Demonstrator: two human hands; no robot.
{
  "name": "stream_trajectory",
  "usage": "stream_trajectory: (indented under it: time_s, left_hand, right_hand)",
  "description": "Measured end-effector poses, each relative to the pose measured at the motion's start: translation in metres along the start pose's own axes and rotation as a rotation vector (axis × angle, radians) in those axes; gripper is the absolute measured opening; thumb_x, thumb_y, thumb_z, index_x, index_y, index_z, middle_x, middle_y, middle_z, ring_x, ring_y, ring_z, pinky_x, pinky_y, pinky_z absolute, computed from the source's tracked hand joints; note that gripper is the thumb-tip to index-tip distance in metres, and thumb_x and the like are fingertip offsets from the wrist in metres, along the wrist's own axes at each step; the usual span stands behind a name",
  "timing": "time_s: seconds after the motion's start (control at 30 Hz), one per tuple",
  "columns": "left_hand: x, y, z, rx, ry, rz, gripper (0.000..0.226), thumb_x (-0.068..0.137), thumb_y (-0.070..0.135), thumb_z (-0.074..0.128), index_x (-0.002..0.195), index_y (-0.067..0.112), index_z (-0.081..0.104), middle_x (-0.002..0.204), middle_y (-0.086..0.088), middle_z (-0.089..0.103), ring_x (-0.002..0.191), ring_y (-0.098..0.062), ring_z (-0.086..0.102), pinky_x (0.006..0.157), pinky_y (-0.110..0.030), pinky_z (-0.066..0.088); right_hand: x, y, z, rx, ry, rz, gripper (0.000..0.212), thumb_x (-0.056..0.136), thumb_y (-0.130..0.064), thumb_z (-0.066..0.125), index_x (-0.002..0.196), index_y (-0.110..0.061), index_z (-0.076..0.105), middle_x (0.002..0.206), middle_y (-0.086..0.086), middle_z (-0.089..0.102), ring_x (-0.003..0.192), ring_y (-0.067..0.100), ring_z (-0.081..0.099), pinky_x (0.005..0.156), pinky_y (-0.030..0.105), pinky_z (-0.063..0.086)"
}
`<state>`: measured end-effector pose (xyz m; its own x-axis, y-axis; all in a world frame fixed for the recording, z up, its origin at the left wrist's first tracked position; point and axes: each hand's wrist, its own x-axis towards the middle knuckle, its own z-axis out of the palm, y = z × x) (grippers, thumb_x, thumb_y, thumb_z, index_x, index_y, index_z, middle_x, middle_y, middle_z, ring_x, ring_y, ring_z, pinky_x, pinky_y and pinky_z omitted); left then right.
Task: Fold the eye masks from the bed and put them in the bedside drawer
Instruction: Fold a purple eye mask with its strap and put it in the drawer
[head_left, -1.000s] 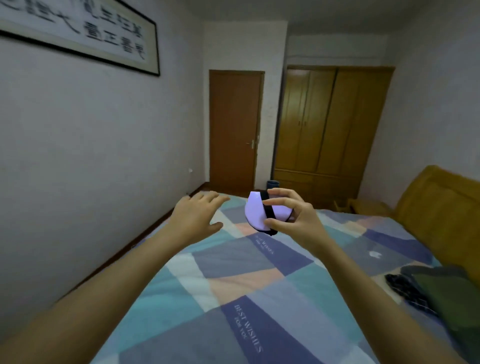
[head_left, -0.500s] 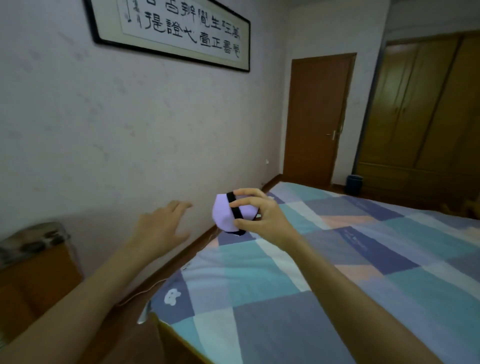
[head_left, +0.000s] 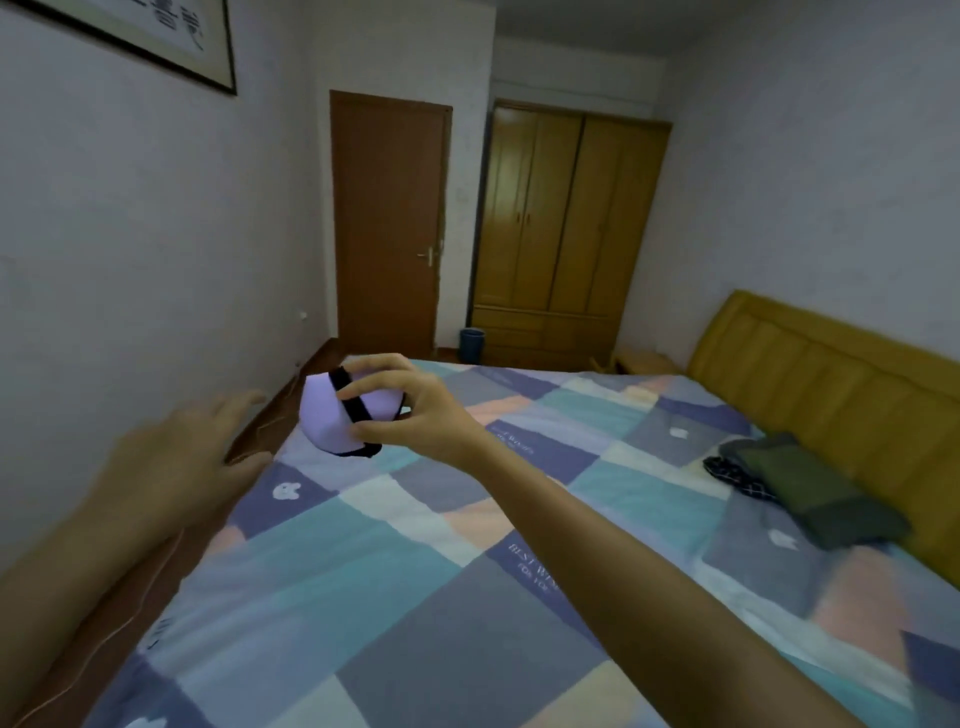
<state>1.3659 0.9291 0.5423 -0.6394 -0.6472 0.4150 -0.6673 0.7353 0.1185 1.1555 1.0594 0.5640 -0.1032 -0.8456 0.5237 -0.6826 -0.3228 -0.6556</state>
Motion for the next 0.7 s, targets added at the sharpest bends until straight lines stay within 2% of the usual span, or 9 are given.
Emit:
stream_trajectory:
  time_s: [0.13,0.27,0.4,0.57,0.7]
  left_hand:
    - [0.032,-0.018,0.008,-0.053,0.015,0.106,0.065,0.086,0.039,0.063,0.143,0.023,0.037,0.140,-0.007,0.050,0.109,-0.031,0.057,0.074,-0.034,0.041]
    - [0.053,-0.058,0.007,-0.086,0.005,0.176,0.065,0.088,0.045,0.058,0.144,0.026,0.032,0.139,-0.002,0.049,0.105,-0.025,0.058,0.079,-0.038,0.052]
    - [0.069,-0.126,0.003,-0.074,0.029,0.235,0.064,0.089,0.046,0.055,0.144,0.026,0.030,0.144,0.000,0.044,0.109,-0.023,0.056,0.080,-0.034,0.051]
    - [0.086,-0.223,-0.002,-0.059,-0.010,0.278,0.063,0.091,0.044,0.052,0.145,0.025,0.028,0.147,0.001,0.040,0.115,-0.023,0.053,0.082,-0.032,0.047]
    - [0.108,-0.295,0.001,-0.039,-0.032,0.307,0.061,0.092,0.044,0.050,0.145,0.026,0.025,0.146,0.003,0.040,0.115,-0.021,0.053,0.078,-0.027,0.042]
  right_hand:
    - [0.030,0.002,0.018,-0.044,0.032,0.112,0.033,0.077,-0.007,0.075,0.110,-0.007,0.068,0.132,0.005,0.051,0.122,0.017,0.047,0.098,0.042,0.049]
    - [0.067,-0.006,0.051,-0.091,0.055,0.151,0.032,0.077,-0.008,0.076,0.109,-0.009,0.068,0.131,0.002,0.052,0.122,0.016,0.047,0.098,0.040,0.049]
    - [0.117,-0.015,0.107,-0.108,0.097,0.155,0.032,0.076,-0.009,0.077,0.106,-0.012,0.070,0.131,0.000,0.051,0.121,0.015,0.047,0.096,0.038,0.051]
    - [0.175,-0.023,0.190,-0.057,0.139,0.181,0.032,0.075,-0.009,0.077,0.106,-0.015,0.069,0.131,-0.002,0.049,0.120,0.014,0.047,0.087,0.029,0.056]
    - [0.219,-0.019,0.240,-0.067,0.144,0.209,0.032,0.075,-0.008,0.077,0.105,-0.016,0.069,0.131,-0.003,0.050,0.119,0.011,0.047,0.082,0.022,0.055]
